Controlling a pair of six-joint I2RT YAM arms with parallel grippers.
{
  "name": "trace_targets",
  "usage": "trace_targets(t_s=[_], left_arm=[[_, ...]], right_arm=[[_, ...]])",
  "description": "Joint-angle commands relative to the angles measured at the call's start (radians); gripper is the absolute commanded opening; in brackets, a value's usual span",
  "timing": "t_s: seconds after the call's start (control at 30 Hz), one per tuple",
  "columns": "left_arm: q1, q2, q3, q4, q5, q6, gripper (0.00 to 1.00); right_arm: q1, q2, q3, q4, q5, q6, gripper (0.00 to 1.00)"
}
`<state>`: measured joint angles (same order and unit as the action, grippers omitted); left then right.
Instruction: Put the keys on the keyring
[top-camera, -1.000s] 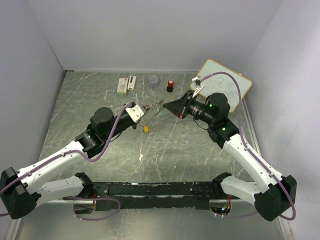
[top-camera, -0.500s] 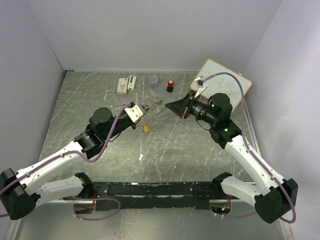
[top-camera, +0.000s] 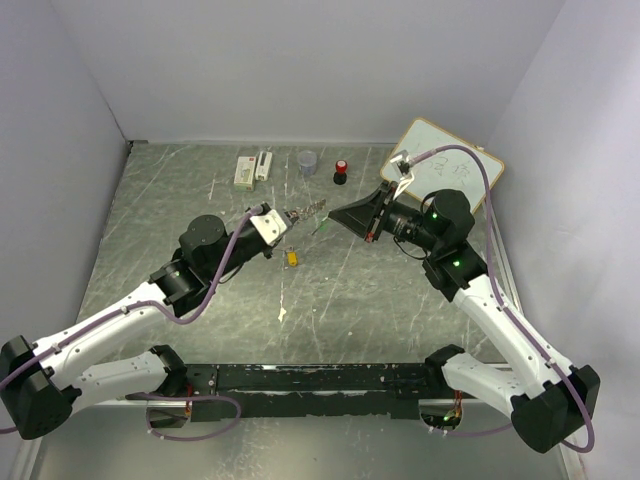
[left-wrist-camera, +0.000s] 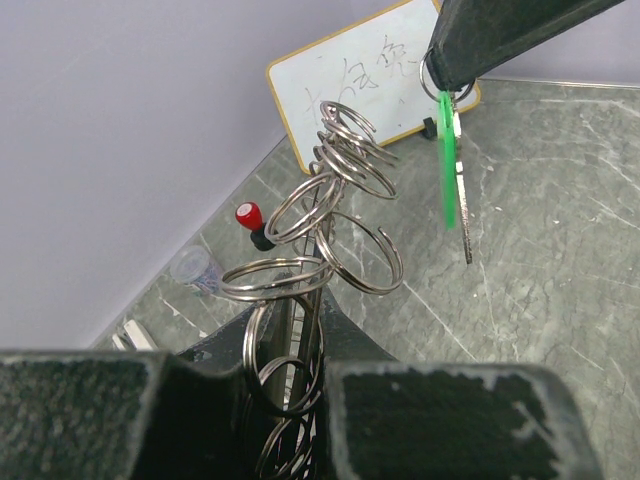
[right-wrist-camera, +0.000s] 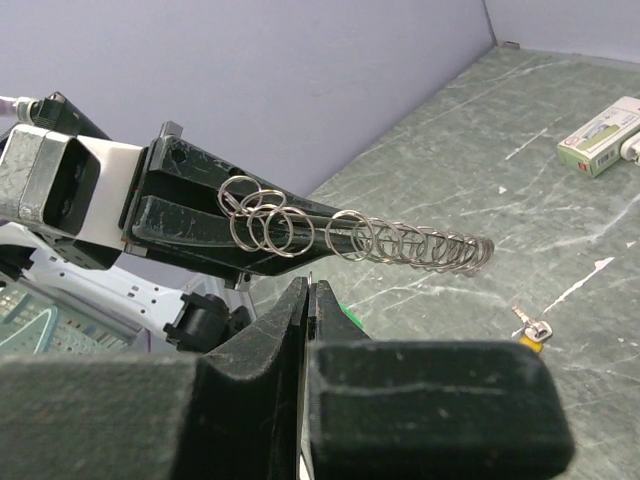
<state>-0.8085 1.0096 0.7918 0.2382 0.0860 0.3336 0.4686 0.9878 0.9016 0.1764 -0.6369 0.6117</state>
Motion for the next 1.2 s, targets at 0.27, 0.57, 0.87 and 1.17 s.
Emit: trace_targets(t_s=[0.27,0.57,0.87,1.17], left_arm=[[0.005,0.003,0.064,0.008,-0.016,-0.008,0.07],[0.006,0.014,0.127,-0.091,-0.031,-0.062,0.07],[0.006,0.100,0.311,-0.350,-0.028,-0.167,0.07],[0.006,0.183,0.465,-0.528,0.018,-0.235,0.07]], right_arm=[[-0.002,-0.012,0.029,-0.107,0.021,-0.096,0.00],[-0.002,-0.039,0.061,-0.224,0.068,-0.223,0.00],[-0.004,-0.043,0.135,-0.324,0.111,-0.337,0.00],[-0.004,-0.036,0.193,-0.390,0.156,-0.411,0.00]])
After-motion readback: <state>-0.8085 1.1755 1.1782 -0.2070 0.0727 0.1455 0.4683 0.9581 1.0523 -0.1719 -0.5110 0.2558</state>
